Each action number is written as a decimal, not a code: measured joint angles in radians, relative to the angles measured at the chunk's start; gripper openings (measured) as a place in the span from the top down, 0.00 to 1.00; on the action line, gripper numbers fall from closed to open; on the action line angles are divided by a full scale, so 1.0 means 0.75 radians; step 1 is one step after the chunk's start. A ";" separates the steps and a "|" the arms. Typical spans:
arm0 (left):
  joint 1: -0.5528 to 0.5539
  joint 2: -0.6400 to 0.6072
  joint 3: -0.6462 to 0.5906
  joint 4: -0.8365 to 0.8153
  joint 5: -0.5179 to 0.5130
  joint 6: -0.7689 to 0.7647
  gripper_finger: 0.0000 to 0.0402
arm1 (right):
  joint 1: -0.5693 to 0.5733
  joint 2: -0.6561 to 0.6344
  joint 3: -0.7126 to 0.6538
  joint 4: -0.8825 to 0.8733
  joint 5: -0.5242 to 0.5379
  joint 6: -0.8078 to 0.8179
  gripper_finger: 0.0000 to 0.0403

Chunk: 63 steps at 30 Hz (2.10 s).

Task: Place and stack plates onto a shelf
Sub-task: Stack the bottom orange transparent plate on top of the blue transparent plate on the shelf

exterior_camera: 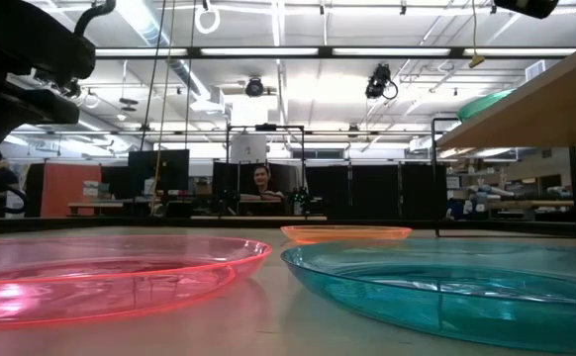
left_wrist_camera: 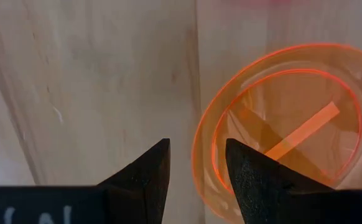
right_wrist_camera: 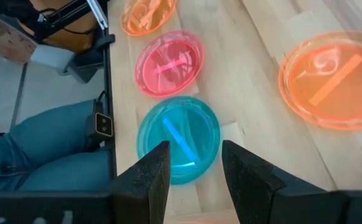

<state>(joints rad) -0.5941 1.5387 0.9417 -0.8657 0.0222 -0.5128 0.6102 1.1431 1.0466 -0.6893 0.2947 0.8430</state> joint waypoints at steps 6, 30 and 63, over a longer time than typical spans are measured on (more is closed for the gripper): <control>0.000 0.045 -0.001 0.034 0.006 0.000 0.60 | 0.001 0.000 0.000 0.010 -0.005 -0.022 0.62; 0.012 0.251 0.001 0.040 0.108 0.049 0.70 | 0.000 -0.001 0.000 0.010 -0.011 -0.022 0.62; 0.012 0.241 0.001 0.001 0.224 0.027 0.99 | 0.000 -0.001 0.000 0.010 -0.011 -0.022 0.62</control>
<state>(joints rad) -0.5854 1.7195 0.9424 -0.8653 0.1900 -0.4928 0.6106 1.1427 1.0466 -0.6819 0.2862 0.8268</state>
